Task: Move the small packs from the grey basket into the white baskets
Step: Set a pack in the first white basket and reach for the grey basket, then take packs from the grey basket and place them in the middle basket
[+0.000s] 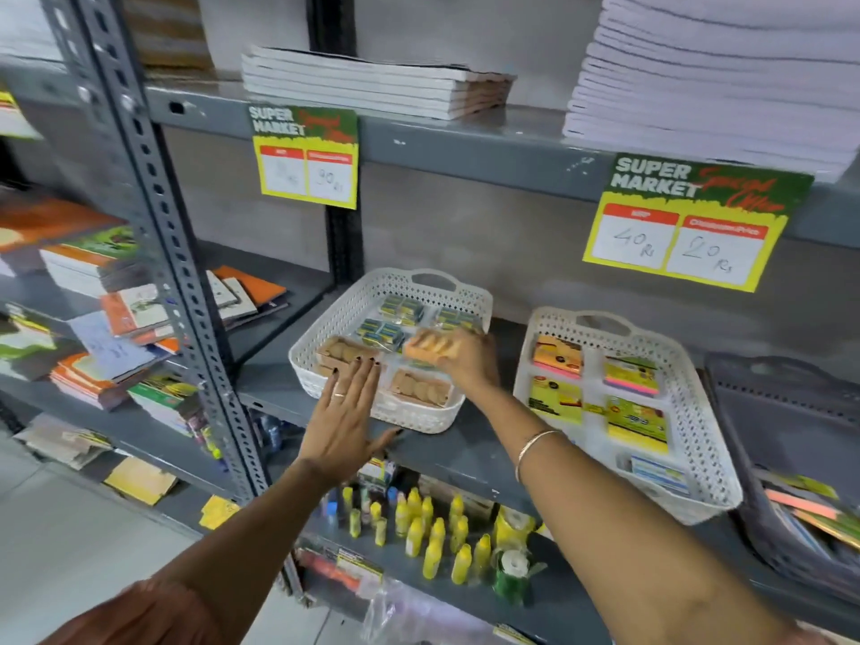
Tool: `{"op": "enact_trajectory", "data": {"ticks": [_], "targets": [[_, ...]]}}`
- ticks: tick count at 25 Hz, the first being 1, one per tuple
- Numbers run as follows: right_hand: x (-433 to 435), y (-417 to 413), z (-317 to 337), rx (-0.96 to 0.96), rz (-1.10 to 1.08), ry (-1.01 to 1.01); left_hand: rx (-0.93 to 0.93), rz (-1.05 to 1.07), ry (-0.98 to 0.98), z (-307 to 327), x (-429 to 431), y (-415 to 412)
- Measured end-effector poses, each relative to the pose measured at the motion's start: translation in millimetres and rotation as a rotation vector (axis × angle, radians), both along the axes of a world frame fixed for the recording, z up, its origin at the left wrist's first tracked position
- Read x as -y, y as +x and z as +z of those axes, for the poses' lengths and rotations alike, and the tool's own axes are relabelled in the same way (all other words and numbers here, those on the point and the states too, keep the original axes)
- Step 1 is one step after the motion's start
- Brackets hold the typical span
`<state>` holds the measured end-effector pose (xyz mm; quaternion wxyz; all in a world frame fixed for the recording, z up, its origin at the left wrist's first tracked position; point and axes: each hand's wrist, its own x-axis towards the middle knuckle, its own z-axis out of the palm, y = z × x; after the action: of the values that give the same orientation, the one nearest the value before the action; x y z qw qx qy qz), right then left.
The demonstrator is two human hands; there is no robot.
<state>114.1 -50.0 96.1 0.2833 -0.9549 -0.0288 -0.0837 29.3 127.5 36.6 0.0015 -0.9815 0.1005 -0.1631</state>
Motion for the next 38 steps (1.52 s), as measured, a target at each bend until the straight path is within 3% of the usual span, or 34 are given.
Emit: {"op": "enact_trajectory", "data": {"ticks": [8, 12, 17, 24, 28, 32, 35, 38], "targets": [[-21, -10, -15, -0.155, 0.127, -0.177, 0.018, 0.029, 0.002, -9, 2, 2], [-25, -11, -18, -0.164, 0.108, -0.323, 0.021, 0.028, 0.0, -11, 1, 3], [-13, -11, -6, -0.123, 0.126, -0.355, 0.029, 0.0, -0.05, -8, 1, 2], [102, -15, 31, 0.033, -0.28, -0.125, -0.012, -0.294, -0.024, -8, 57, -12], [201, -42, 39, 0.051, -0.551, -0.106, -0.043, -0.358, -0.069, -15, 105, -16], [288, -84, 20, -0.118, -0.833, -0.175, -0.108, -0.331, -0.13, -34, 120, -17], [321, -113, 2, -0.364, -0.865, -0.228, -0.17, -0.317, -0.144, -44, 126, -15], [332, -122, -10, -0.487, -0.862, -0.284, -0.192, -0.305, -0.129, -46, 134, -11]]}}
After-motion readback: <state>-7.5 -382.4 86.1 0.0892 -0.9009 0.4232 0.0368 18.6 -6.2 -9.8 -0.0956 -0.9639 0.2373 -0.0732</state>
